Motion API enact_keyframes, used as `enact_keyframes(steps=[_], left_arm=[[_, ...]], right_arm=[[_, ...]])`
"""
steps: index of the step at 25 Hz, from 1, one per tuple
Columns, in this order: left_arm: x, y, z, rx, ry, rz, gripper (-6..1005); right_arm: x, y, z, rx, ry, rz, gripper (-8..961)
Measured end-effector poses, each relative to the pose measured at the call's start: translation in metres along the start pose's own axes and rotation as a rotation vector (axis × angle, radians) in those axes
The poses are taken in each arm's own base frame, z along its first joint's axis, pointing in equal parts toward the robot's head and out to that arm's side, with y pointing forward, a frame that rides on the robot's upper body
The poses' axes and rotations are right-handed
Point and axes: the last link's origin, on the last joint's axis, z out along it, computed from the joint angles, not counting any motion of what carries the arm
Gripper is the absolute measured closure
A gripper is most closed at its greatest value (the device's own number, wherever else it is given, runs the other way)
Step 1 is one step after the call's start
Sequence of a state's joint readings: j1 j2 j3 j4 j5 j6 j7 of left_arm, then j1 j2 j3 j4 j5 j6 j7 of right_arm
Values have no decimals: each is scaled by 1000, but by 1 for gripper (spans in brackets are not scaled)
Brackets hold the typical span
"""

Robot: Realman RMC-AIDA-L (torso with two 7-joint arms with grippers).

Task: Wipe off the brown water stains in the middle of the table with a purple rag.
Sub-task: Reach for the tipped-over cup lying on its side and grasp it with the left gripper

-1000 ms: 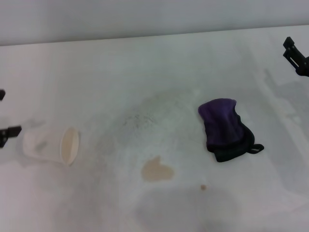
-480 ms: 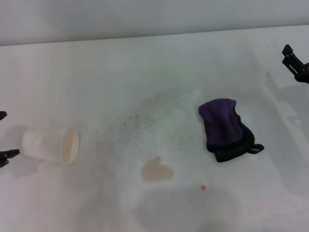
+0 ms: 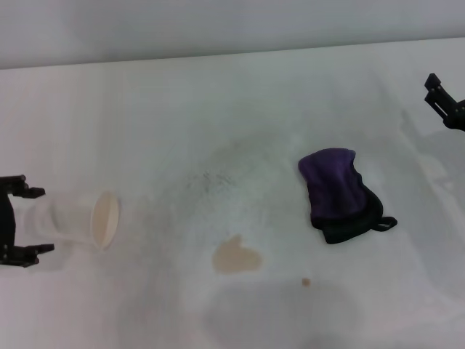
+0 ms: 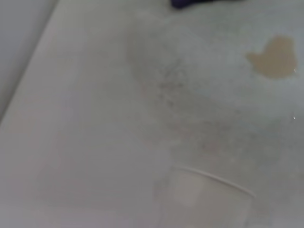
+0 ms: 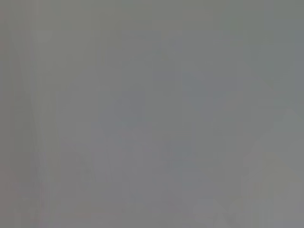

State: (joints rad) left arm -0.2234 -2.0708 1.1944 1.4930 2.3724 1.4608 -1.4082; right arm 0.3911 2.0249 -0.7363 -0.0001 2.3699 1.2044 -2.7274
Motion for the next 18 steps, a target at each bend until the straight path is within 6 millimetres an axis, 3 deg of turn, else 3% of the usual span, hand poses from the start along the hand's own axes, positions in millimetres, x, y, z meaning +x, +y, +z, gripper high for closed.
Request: enact_keyframes(steps=[9,18], left_arm=[[-5,-9,15,8,-41,69,167],[-5,-15,44,-1,-12,111,169]], right_arm=[[1,0,2,4,9,1,81],[0,0,6,4,13,2,81]])
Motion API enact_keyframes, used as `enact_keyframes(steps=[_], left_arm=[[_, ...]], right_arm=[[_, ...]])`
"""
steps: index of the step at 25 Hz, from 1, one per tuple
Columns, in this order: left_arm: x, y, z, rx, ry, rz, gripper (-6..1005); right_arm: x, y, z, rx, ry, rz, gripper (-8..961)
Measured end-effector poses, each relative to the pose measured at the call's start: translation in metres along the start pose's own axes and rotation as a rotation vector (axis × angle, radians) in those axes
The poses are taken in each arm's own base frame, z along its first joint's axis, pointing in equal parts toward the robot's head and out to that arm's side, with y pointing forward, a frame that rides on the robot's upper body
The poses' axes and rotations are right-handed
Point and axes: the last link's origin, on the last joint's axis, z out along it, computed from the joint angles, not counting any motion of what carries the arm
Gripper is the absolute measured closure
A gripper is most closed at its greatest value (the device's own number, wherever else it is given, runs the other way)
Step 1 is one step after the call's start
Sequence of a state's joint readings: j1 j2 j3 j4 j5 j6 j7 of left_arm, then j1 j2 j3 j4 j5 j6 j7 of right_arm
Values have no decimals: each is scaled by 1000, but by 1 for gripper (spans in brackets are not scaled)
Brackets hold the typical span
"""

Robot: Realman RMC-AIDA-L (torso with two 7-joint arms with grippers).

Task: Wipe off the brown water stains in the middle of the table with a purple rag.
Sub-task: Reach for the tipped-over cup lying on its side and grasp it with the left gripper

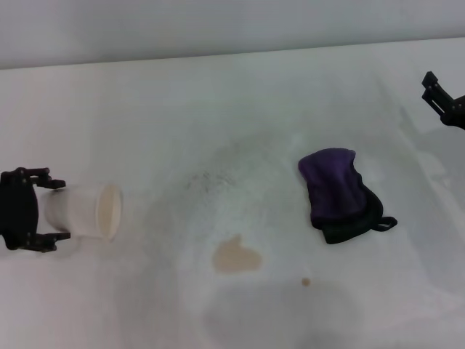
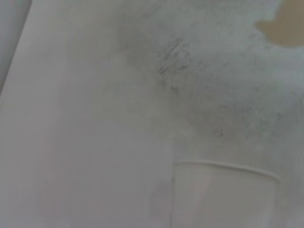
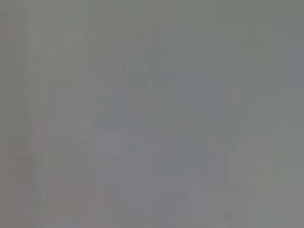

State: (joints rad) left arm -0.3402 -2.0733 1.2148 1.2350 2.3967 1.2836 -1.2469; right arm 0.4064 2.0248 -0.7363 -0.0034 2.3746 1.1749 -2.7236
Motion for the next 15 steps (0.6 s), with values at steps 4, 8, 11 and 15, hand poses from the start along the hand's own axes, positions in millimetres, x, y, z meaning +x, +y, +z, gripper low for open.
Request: enact_keyframes(steps=[4,8,11,15], left_arm=[[2,0,5,-11,14,4,175],[5,1,10,-28,21,4,194],[7,2,13,-30,25,0,208],[9,3,13,-27,36,-7,227]], right_arm=[[-1,0,0,0,-2,3,82],[-2,0,2,-2,-6,1,82],[-2,0,2,-3,-8,0,82],[-3,0,3,-3,-9,0,82]])
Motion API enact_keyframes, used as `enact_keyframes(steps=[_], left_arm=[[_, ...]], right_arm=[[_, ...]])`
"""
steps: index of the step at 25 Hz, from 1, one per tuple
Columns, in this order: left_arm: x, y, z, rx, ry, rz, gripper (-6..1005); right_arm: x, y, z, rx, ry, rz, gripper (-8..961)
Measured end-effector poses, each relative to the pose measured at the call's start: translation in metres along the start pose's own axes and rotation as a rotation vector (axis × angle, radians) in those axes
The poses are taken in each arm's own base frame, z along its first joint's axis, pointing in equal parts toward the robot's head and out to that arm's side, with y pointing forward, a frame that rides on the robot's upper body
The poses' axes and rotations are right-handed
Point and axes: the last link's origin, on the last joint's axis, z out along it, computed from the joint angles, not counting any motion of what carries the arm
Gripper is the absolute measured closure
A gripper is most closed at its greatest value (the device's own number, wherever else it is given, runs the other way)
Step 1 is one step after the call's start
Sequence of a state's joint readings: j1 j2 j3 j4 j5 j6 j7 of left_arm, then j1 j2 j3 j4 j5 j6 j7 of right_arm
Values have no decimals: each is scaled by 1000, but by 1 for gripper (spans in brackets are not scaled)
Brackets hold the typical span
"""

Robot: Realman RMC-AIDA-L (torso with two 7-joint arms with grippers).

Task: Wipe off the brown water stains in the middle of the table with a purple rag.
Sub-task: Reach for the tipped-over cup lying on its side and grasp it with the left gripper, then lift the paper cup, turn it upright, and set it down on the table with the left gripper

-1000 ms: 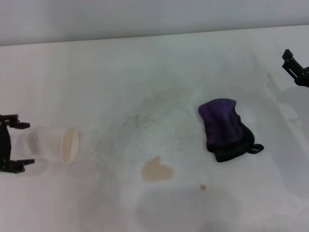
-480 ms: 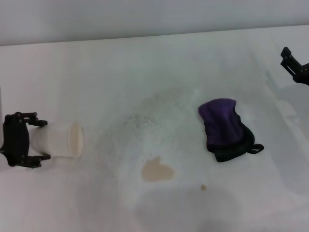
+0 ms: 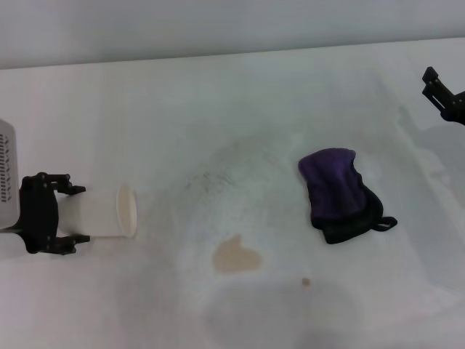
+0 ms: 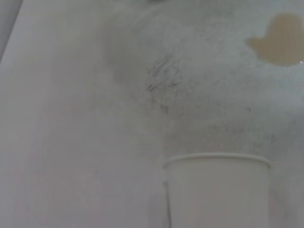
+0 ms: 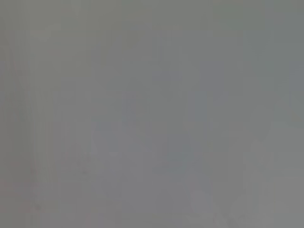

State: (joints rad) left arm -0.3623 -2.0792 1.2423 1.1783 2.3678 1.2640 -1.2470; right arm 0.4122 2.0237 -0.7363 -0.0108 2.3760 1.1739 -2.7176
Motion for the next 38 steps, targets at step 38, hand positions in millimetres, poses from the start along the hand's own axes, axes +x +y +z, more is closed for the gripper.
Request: enact_keyframes(steps=[38], left_arm=[[-16,52,34,382,628,-592,302]], right_arm=[[-6,-4,1,-15,-14,-58,83]])
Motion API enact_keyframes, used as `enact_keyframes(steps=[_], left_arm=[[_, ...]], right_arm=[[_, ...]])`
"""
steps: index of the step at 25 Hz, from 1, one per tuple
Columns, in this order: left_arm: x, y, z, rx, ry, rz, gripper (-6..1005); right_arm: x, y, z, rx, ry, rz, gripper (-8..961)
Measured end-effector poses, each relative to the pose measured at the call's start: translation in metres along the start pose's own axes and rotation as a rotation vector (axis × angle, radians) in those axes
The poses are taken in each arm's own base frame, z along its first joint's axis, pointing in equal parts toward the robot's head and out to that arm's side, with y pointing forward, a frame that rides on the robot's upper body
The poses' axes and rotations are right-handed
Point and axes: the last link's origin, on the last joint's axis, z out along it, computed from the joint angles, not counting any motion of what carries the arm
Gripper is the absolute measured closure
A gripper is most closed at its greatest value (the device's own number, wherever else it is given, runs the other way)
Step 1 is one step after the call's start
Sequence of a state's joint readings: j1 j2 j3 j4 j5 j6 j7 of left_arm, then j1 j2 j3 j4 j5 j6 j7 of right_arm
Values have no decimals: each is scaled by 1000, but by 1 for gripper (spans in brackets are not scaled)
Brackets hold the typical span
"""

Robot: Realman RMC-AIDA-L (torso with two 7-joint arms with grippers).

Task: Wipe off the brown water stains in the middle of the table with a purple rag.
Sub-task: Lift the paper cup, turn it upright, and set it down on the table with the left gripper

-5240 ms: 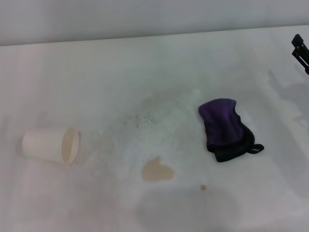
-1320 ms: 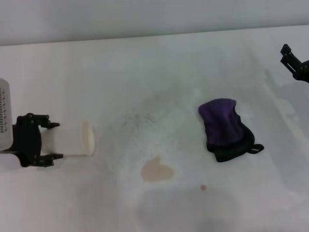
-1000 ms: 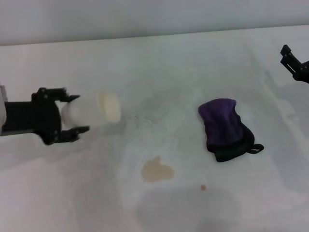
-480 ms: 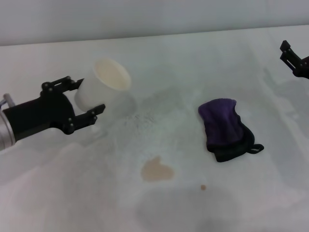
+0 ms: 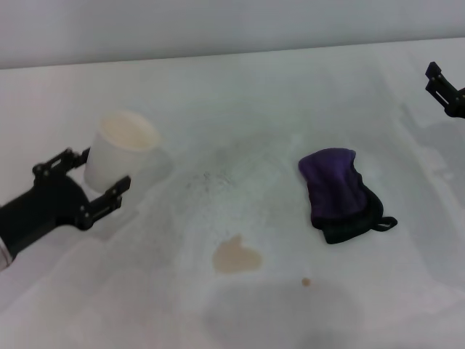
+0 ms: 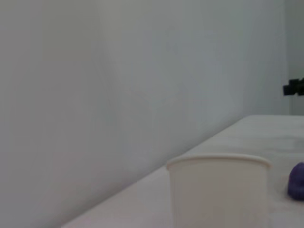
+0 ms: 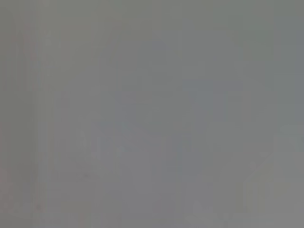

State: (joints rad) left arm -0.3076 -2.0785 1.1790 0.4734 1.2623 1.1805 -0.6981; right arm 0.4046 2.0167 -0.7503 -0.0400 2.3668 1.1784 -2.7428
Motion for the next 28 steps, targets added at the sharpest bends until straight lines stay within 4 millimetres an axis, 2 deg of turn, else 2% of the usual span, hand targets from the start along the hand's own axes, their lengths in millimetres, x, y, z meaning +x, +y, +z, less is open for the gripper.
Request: enact_keyframes(steps=[10,17,28], left_arm=[[-27,15,-12,62,-32,-105,303],[-34,18,-7,62,-76,-134,302],[-45,27,-11,39,-129,-151,302]], right_arm=[[2,0,-3,-7,12,-6,83],[4,3,-4,-18,19,-6,83],[7,6,-4,-20,25,1,83]])
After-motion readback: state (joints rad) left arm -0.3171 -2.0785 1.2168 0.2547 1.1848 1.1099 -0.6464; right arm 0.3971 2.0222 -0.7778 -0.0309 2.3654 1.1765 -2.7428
